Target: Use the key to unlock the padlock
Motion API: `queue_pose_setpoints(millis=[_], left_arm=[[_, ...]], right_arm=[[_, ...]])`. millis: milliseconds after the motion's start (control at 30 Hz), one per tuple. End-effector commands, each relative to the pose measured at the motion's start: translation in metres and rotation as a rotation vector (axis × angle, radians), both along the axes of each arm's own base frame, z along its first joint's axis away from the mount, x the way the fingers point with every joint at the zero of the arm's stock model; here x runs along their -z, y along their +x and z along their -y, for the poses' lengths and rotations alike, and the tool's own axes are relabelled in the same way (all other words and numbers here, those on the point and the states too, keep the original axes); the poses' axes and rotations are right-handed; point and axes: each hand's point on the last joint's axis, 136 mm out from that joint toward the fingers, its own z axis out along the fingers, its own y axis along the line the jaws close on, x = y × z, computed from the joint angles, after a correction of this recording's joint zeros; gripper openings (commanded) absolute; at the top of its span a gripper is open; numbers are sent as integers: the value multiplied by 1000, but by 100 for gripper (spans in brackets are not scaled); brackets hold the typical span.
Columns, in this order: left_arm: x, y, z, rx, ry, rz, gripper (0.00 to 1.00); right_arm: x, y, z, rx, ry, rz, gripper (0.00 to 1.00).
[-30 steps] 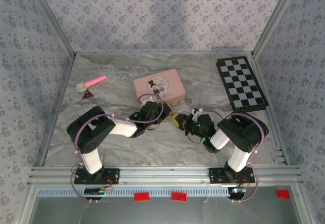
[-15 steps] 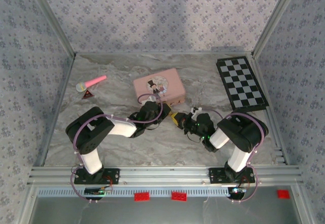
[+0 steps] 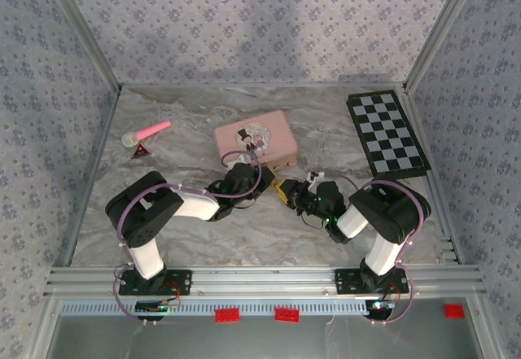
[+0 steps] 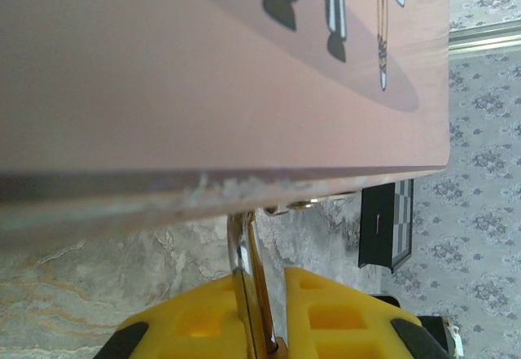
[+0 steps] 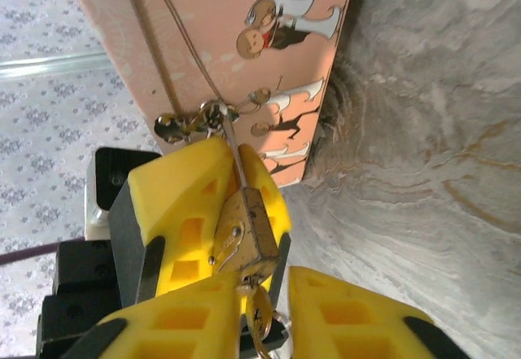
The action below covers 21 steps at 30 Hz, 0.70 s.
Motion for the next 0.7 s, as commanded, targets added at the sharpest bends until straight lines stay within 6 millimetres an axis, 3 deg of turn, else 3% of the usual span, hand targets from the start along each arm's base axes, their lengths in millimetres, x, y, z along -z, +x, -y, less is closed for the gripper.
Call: queue_pose_setpoints(millis=[0, 400, 533, 667], left_arm=[[-19, -21, 23, 90, -131, -69, 0], [-18, -19, 20, 83, -124, -70, 0], [-19, -18, 22, 89, -128, -69, 0], [-20, -18, 23, 92, -128, -69, 0]], right_arm=[[-1, 1, 7, 10, -18, 39, 28], [-5, -18, 4, -43, -25, 62, 29], [-10, -16, -2, -60, -18, 72, 15], [-16, -12, -7, -63, 4, 91, 14]])
